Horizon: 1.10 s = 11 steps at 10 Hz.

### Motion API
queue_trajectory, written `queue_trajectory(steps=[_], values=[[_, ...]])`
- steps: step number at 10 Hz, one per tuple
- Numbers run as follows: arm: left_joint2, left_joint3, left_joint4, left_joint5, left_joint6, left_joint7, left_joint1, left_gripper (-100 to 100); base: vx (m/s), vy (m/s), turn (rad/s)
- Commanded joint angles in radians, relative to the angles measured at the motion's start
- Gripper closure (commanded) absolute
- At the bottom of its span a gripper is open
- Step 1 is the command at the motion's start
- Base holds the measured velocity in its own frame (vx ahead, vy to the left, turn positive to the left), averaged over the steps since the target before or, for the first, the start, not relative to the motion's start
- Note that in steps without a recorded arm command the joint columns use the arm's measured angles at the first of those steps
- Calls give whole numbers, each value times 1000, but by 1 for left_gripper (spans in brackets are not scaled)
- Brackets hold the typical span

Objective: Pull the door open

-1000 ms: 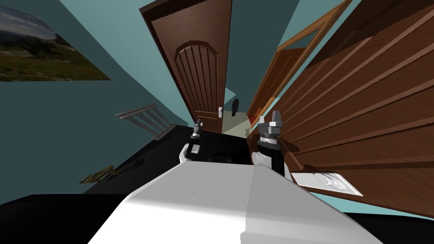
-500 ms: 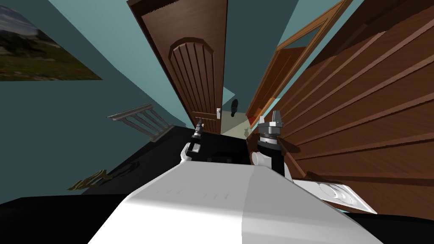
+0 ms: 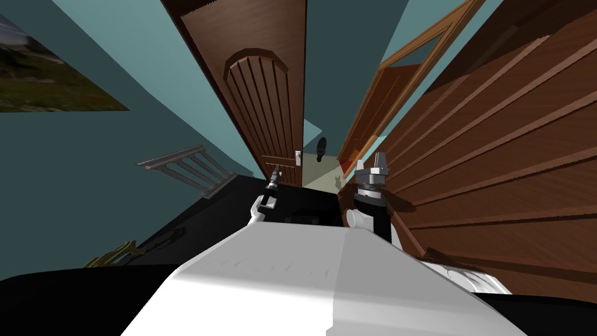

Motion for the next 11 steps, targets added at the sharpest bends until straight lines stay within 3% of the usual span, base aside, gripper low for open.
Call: queue_trajectory(steps=[1,5,11], values=[[4,-2,28,-2,11,15,-16,-100,116,-60,-15],[13,-6,99,-5,30,47,-55,-100,100,-60,-13],[30,-14,254,-12,70,116,-140,-100,163,-73,-19]])
